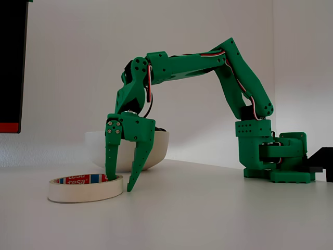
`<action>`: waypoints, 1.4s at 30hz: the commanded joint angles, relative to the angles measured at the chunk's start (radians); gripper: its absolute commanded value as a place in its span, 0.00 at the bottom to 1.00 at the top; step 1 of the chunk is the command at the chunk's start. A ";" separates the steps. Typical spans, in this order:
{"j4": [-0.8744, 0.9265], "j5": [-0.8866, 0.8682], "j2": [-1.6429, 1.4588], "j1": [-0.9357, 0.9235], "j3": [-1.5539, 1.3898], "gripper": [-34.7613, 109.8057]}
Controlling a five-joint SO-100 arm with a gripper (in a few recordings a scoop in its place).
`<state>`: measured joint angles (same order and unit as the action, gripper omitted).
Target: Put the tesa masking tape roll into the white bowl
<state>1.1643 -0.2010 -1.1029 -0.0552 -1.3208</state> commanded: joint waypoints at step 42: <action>0.423 0.049 -0.308 -0.296 0.588 0.18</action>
<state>1.5677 -0.1549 -1.2701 -0.2807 -0.8299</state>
